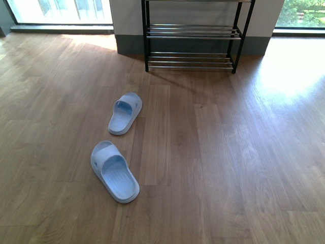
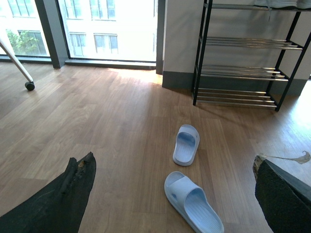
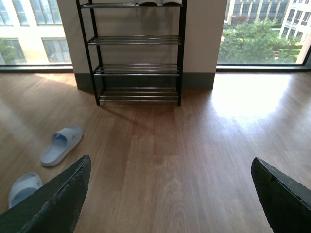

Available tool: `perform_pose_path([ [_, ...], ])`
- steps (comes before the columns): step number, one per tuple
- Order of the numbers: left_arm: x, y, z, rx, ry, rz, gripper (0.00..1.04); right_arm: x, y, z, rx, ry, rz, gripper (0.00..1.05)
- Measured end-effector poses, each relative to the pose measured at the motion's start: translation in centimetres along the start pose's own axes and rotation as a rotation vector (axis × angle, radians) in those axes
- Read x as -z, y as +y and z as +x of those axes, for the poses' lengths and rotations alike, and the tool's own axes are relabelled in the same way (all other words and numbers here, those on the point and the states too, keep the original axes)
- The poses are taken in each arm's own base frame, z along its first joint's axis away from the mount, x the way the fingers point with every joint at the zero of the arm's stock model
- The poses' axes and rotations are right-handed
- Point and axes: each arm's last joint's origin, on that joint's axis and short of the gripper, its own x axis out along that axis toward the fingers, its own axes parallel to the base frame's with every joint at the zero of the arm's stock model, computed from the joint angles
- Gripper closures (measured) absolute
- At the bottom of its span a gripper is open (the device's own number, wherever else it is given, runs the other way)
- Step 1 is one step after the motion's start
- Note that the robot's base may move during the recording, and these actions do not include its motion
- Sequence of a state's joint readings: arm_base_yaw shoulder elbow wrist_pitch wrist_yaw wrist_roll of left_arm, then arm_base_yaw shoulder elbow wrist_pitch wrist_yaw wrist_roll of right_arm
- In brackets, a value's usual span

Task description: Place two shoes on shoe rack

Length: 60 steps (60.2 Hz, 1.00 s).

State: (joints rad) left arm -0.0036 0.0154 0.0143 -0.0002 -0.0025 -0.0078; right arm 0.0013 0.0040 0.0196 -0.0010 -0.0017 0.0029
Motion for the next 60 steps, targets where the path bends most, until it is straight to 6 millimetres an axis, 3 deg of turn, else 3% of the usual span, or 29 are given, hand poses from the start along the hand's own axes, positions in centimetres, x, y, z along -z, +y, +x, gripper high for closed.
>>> perform_pose_path([
  [60,0.00,0.00,0.00,0.000,0.000,0.000,0.09,0.00,0.00,0.00,0.001,0.000,0.000,0.09],
])
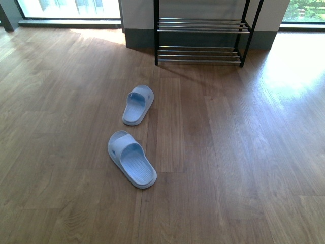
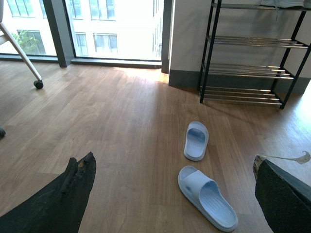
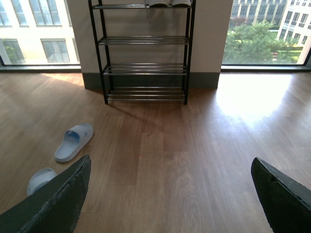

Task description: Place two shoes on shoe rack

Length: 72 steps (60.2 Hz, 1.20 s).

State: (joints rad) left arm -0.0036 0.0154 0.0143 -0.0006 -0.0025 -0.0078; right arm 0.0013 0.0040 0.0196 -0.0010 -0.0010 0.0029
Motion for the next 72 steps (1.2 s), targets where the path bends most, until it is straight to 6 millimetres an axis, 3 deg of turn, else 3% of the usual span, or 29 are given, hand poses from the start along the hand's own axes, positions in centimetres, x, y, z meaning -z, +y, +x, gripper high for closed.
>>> perform_pose_path([
  [72,0.00,0.00,0.00,0.002,0.000,0.000,0.09,0.00,0.00,0.00,0.000,0.000,0.000,0.09],
])
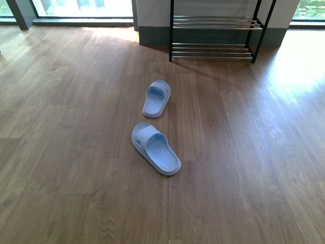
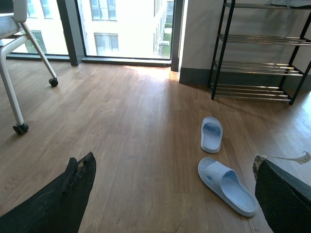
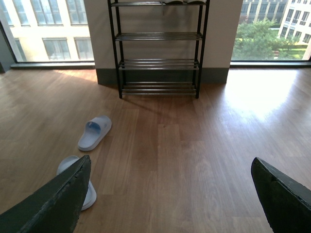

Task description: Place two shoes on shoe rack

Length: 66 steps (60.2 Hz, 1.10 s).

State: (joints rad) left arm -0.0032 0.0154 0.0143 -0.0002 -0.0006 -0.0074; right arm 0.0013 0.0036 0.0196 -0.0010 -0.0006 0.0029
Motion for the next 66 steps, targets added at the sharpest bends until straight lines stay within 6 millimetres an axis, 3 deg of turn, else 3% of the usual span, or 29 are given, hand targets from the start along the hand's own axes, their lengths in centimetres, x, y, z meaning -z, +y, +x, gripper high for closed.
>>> perform_pose_path([
  [66,0.00,0.00,0.00,0.001,0.000,0.000,0.09,0.01,-0.01,0.01,0.003,0.002,0.000,0.09],
])
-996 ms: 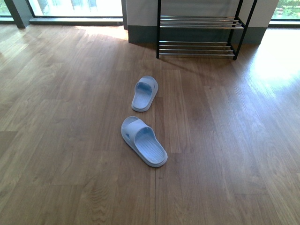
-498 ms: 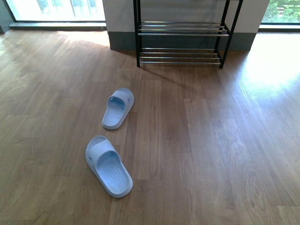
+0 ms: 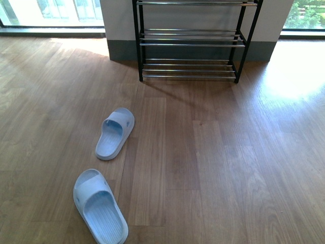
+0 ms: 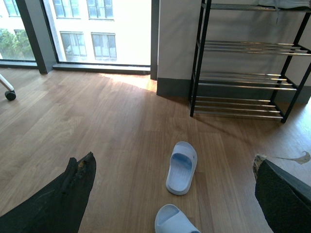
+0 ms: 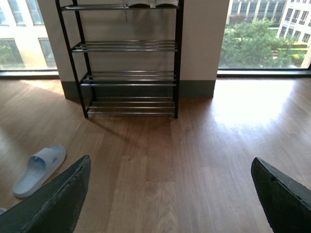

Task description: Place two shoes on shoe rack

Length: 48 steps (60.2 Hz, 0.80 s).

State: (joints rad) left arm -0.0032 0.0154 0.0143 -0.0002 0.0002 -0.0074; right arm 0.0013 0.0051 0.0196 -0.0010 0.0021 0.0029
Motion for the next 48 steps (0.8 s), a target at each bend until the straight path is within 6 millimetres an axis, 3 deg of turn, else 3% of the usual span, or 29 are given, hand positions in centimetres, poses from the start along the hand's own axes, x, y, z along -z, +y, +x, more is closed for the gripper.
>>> perform_pose_path([
  [9,0.6,-0.8,0.4,-0.211,0.159,-0.165,0.09,0.0,0.0,0.0,0.000,-0.001,0.000,0.09],
  [14,0.8,-2.1,1.3,-0.215,0.213,-0.264,0.09,0.0,0.0,0.0,-0.001,0.000,0.000,0.09],
  [19,0.6,-4.0,3.5,-0.135,0.292,-0.339,0.09,0.0,0.0,0.0,0.000,0.000,0.000,0.09],
  [25,1.3,-6.7,8.4,-0.071,0.417,-0.366,0.09,0.0,0.0,0.0,0.000,0.000,0.000,0.09],
  [31,4.5,-9.2,13.2,-0.084,0.578,-0.293,0.09,0.0,0.0,0.0,0.000,0.000,0.000,0.09],
  [34,7.8,-10.2,15.1,-0.109,0.699,-0.222,0.09,0.0,0.0,0.0,0.000,0.000,0.000,0.09],
  [41,14.4,-11.6,16.9,-0.152,0.916,-0.052,0.09,0.0,0.0,0.0,0.000,-0.001,0.000,0.09],
  [48,17.9,-12.1,18.7,-0.205,1.002,0.036,0.09,0.0,0.0,0.0,0.000,0.000,0.000,0.09],
])
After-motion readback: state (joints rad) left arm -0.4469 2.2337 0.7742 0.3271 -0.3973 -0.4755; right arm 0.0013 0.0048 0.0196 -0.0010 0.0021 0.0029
